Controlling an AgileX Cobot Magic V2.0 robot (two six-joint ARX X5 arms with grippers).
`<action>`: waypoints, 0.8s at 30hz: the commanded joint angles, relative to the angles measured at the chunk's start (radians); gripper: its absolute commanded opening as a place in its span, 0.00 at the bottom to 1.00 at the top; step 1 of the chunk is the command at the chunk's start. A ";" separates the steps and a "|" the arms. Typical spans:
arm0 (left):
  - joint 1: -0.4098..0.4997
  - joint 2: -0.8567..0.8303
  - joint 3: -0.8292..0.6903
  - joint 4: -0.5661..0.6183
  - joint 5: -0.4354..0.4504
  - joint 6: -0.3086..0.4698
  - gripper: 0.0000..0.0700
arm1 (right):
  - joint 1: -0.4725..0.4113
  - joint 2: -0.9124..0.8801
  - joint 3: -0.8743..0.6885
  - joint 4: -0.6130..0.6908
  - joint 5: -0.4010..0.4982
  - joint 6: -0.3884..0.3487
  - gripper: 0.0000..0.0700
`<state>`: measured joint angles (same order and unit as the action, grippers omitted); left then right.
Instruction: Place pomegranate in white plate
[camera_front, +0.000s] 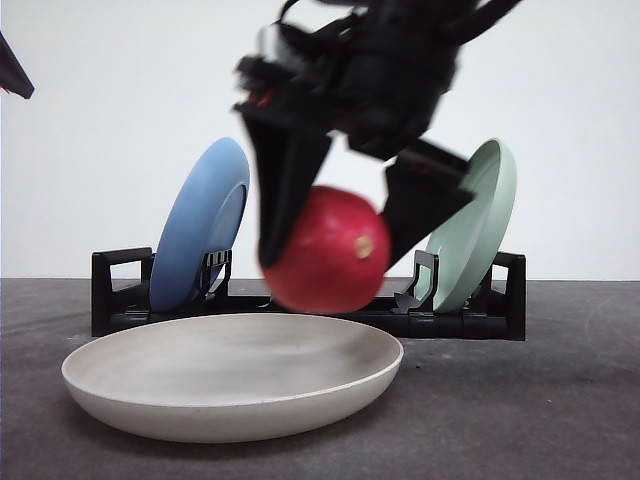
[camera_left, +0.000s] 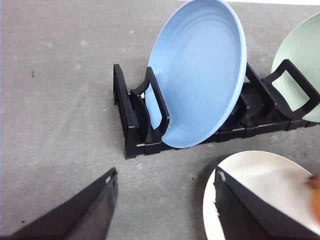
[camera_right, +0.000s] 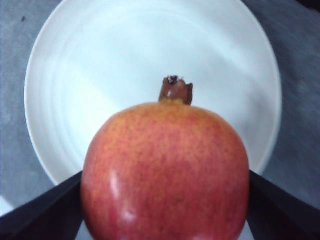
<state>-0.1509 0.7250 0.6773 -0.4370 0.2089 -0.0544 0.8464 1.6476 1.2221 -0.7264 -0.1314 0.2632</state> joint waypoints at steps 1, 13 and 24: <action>0.000 0.004 0.002 0.010 0.002 -0.006 0.51 | 0.017 0.054 0.043 0.010 -0.001 -0.016 0.70; 0.000 0.004 0.002 0.010 0.002 -0.006 0.51 | 0.036 0.173 0.089 0.104 -0.007 -0.017 0.70; 0.000 0.004 0.002 0.010 0.002 -0.007 0.51 | 0.035 0.208 0.089 0.123 -0.008 -0.002 0.70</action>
<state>-0.1509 0.7250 0.6773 -0.4370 0.2089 -0.0544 0.8700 1.8361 1.2865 -0.6115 -0.1375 0.2592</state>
